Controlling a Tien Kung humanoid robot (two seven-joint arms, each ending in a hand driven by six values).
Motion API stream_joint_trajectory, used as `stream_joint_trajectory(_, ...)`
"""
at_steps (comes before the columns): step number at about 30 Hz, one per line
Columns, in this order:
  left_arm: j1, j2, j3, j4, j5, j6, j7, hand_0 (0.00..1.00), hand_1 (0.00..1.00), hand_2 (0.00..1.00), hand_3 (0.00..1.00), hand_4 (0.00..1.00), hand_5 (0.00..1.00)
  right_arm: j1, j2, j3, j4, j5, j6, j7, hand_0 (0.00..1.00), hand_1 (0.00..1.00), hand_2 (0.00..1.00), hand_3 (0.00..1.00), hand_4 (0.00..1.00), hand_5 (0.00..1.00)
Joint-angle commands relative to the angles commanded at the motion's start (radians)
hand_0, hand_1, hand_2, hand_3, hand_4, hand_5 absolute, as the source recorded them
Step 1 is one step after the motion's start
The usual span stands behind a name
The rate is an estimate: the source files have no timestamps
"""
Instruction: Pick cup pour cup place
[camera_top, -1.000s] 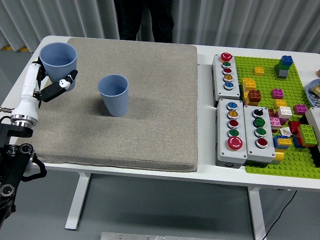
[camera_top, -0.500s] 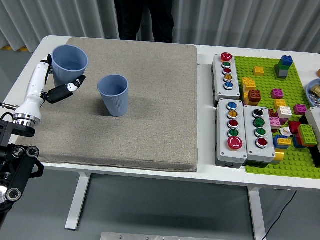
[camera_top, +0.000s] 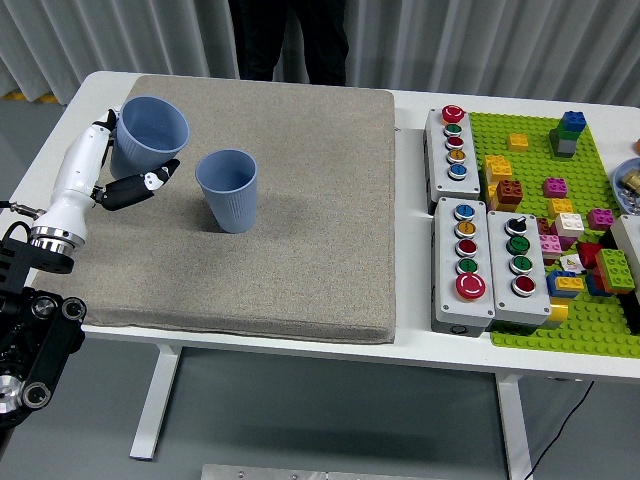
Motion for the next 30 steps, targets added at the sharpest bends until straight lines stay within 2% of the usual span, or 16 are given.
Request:
stream_joint_trajectory(15, 0.0, 0.004, 0.027, -0.025, 0.141, -0.007, 0.021, 0.558, 0.626, 0.762, 0.808, 0.625, 0.122, -0.006, 0.0, 0.001, 0.0, -0.004, 0.0, -0.001, 0.684, 0.682, 0.692, 0.65, 0.446, 0.179)
stream_joint_trajectory(30, -0.012, 0.009, 0.026, -0.027, 0.211, -0.01, 0.028, 0.558, 0.626, 0.761, 0.806, 0.622, 0.121, 0.0, -0.002, 0.0, 0.0, 0.004, -0.002, 0.001, 0.684, 0.682, 0.692, 0.65, 0.447, 0.18)
